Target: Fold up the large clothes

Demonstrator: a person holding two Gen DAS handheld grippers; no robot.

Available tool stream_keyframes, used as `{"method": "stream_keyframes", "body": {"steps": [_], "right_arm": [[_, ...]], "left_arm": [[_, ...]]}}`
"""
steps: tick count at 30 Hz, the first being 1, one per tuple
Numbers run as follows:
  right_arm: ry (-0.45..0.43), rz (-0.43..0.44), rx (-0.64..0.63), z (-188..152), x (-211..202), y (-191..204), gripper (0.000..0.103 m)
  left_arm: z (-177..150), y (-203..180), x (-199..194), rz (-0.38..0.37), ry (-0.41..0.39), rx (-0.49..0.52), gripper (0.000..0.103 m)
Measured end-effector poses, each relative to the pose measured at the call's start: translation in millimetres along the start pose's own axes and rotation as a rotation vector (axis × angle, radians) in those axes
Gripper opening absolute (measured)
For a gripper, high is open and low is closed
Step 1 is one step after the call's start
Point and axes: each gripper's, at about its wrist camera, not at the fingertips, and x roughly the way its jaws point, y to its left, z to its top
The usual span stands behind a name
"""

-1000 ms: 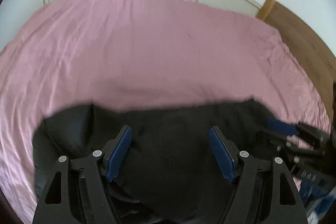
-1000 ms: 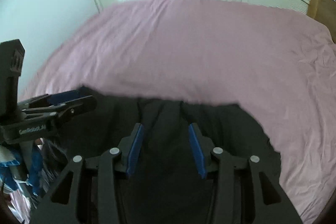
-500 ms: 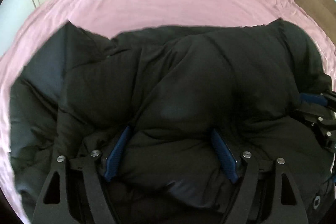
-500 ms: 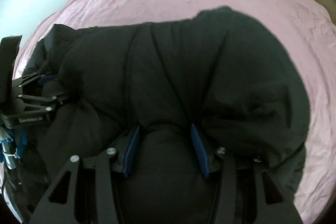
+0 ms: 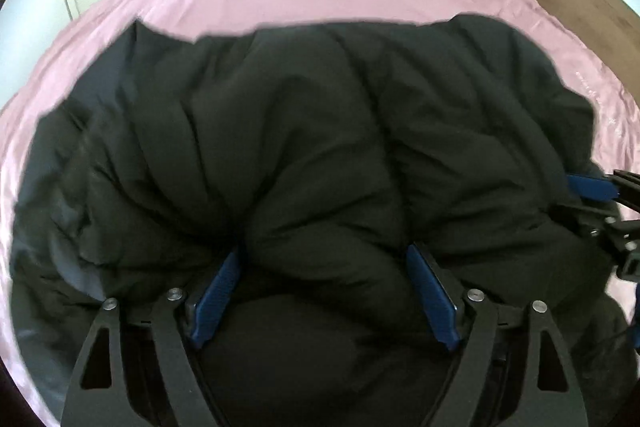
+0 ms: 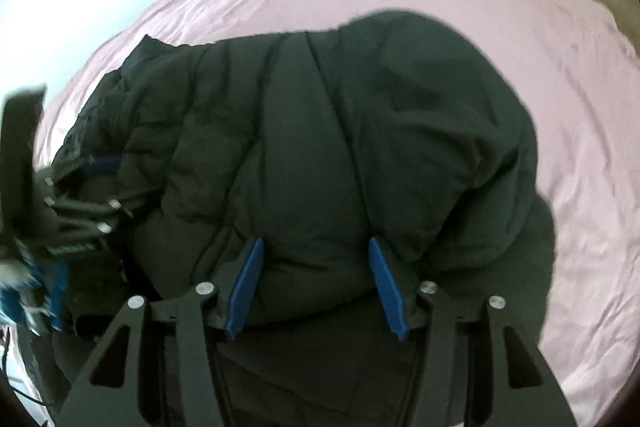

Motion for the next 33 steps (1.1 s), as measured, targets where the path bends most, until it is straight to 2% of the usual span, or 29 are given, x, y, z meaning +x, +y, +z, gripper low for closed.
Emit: {"method": "stream_keyframes", "body": {"steps": [7,13,16,22,24,26,33], "right_arm": [[0.000,-0.016,0.000,-14.0,32.1,-5.5,0.055],[0.025,-0.040,0.005,-14.9,40.8,-4.2,0.055],[0.051,-0.035,0.032,-9.4,29.7,-3.5,0.057],[0.063,-0.016,0.057,-14.1,-5.9,-5.1,0.060],[0.071,-0.019,0.060,-18.2,-8.2,-5.3,0.060],[0.096,-0.032,0.067,-20.6,-4.9,1.8,0.060],[0.083,-0.012,0.119,-31.7,-41.3,9.4,0.060]], "left_arm": [[-7.3,-3.4,29.1,0.027,0.011,-0.001,0.092],[0.7,-4.1,30.3,0.037,0.048,-0.010,0.093],[8.3,-7.1,10.3,0.039,0.056,-0.024,0.092],[-0.9,-8.7,-53.3,0.001,-0.028,-0.051,0.091],[-9.1,-5.5,-52.6,0.024,-0.002,-0.066,0.091],[-18.7,-3.0,-42.1,0.043,0.066,-0.077,0.091],[-19.0,-7.0,-83.2,0.002,0.027,-0.111,0.091]]}}
